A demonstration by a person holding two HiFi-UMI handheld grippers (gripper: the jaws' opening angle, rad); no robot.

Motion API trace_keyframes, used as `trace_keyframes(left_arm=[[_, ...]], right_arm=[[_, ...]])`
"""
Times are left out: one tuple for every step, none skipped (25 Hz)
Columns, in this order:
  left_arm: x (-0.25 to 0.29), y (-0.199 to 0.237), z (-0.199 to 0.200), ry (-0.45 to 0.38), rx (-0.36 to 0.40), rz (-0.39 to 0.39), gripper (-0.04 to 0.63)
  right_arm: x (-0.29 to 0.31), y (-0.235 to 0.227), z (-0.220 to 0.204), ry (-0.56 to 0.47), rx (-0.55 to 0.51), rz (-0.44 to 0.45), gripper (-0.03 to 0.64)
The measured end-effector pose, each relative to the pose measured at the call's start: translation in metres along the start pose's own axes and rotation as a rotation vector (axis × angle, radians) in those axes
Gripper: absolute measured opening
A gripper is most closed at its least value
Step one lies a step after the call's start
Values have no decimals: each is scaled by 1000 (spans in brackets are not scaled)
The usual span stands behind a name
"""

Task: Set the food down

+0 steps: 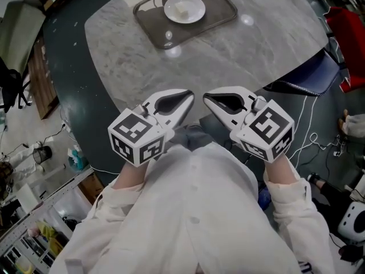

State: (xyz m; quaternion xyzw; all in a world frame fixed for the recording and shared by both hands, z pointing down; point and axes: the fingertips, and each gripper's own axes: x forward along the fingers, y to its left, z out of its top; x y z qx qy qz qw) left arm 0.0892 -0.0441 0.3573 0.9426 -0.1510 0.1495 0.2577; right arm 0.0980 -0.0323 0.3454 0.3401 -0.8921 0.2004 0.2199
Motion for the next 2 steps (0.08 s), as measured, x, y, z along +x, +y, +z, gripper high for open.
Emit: trace_keyframes(left_arm=[[-1,-1,-1,2,-1,-3,28],[-2,-2,-2,5,-2,-6,28]], right_arm=[[0,2,-1,-4,8,-3,3],[0,3,-1,-8,17,-6,3]])
